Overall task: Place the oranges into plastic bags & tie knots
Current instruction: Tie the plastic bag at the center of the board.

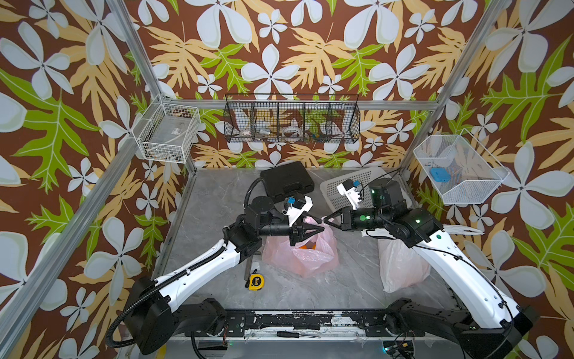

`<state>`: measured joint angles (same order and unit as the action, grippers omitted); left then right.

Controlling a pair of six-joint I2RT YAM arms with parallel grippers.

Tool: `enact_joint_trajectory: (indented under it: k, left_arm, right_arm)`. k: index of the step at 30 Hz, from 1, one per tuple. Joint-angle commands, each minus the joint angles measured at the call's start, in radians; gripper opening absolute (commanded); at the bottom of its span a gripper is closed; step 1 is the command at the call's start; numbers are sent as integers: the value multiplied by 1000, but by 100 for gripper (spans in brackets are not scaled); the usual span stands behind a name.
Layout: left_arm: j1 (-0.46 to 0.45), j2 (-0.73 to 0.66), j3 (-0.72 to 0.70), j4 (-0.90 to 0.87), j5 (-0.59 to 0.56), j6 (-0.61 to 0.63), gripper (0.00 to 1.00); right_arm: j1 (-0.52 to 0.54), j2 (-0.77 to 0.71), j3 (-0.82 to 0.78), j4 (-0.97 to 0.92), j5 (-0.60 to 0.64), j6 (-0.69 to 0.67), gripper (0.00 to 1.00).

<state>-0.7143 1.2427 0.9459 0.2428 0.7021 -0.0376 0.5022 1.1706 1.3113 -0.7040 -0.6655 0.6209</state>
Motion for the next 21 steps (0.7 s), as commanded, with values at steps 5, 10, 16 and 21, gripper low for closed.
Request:
enact_joint_trajectory:
  k: [5, 10, 16, 21]
  left_arm:
    - [0, -2, 27, -113, -75, 89, 33]
    - [1, -17, 34, -155, -79, 118, 33]
    - [0, -20, 40, -175, -64, 130, 46]
    - [-1, -20, 42, -192, -106, 136, 46]
  right_arm:
    - [1, -11, 19, 31, -26, 6, 0]
    - [1, -13, 24, 47, -26, 11, 0]
    - [0, -9, 17, 76, -43, 25, 0]
    - [1, -9, 11, 72, -54, 20, 0]
